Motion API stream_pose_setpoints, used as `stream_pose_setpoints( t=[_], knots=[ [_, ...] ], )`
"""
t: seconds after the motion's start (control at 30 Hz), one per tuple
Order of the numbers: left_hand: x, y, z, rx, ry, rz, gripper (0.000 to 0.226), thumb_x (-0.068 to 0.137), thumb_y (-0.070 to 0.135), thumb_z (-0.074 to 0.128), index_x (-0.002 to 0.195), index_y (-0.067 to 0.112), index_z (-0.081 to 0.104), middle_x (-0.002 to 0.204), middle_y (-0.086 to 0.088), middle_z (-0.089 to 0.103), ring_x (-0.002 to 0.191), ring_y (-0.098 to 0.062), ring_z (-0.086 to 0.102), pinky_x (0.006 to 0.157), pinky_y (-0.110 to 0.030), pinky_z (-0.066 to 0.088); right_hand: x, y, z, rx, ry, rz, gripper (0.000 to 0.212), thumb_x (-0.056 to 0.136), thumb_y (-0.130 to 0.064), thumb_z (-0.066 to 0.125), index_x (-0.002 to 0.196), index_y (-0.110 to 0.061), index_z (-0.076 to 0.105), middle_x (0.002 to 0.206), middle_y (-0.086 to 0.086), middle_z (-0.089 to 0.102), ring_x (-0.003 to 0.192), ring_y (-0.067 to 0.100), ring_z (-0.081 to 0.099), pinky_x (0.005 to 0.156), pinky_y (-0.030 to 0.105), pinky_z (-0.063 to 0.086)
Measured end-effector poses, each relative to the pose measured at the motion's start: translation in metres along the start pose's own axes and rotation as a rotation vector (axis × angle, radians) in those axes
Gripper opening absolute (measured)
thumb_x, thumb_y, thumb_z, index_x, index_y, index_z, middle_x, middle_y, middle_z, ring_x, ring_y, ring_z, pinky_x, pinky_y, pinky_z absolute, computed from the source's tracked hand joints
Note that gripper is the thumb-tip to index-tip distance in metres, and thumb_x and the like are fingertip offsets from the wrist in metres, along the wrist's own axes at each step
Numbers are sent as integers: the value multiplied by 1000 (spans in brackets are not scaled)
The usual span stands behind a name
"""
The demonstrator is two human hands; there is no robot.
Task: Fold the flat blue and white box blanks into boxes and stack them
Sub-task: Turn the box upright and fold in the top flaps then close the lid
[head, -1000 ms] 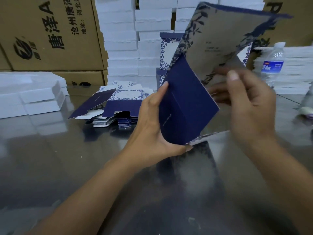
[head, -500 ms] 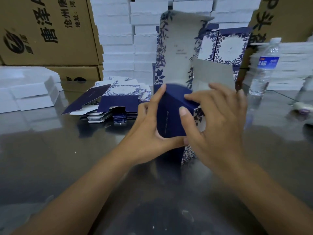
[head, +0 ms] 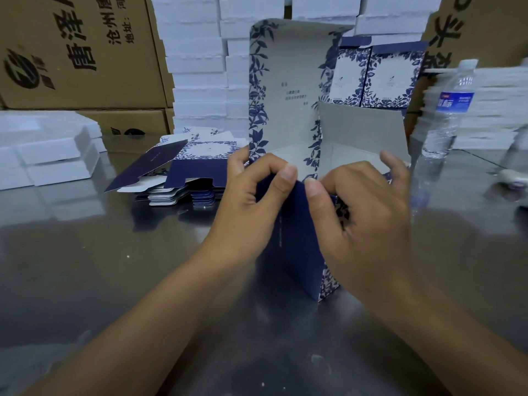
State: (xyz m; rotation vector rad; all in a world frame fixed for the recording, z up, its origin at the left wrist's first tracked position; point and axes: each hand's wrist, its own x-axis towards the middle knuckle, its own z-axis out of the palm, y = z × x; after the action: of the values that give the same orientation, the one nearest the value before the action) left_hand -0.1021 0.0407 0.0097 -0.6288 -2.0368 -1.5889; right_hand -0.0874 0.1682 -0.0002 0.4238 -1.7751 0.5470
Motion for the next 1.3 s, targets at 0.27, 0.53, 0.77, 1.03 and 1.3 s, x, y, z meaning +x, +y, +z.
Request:
stream_pose_setpoints(
  t=[0.27, 0.53, 0.77, 1.03, 1.3],
  knots=[
    [2, -1, 1, 0, 9, -7, 24, 85, 40, 43, 69, 25, 51, 73, 33, 47, 124, -29, 34, 92, -24, 29, 2, 3, -1, 33, -4, -11, 35, 92, -23, 48, 60, -10, 50, 57, -9, 40, 62, 13, 42, 100, 39, 28],
    [6, -8, -6, 16, 75, -63, 25, 95, 26, 48, 71, 28, 55, 98, -4, 43, 90, -12, 45, 80, -18, 36, 1, 6, 0, 65, 22, -88, 36, 92, -18, 47, 57, -10, 46, 59, -10, 31, 59, 15, 36, 91, 34, 31],
    [7, -14, -7, 42, 138, -22, 21, 93, 33, 51, 73, 33, 59, 97, -1, 48, 91, -12, 50, 84, -21, 41, 2, 10, -1, 82, 23, -122, 39, 93, -18, 45, 55, -9, 45, 57, -8, 30, 57, 14, 33, 90, 33, 32],
    [13, -22, -15, 151, 250, -22, 26, 97, 33, 45, 74, 37, 54, 86, 7, 41, 81, -17, 48, 80, -41, 48, 1, 8, 0, 125, 36, -158, 39, 94, -18, 44, 56, -10, 44, 59, -8, 30, 57, 14, 31, 85, 31, 33],
    [11, -22, -18, 174, 288, 40, 22, 96, 33, 47, 77, 36, 59, 87, 3, 49, 83, -15, 53, 79, -33, 47, 0, 7, -1, 153, 50, -147, 40, 93, -16, 44, 54, -9, 42, 57, -6, 29, 56, 13, 28, 84, 33, 35]
  ],
)
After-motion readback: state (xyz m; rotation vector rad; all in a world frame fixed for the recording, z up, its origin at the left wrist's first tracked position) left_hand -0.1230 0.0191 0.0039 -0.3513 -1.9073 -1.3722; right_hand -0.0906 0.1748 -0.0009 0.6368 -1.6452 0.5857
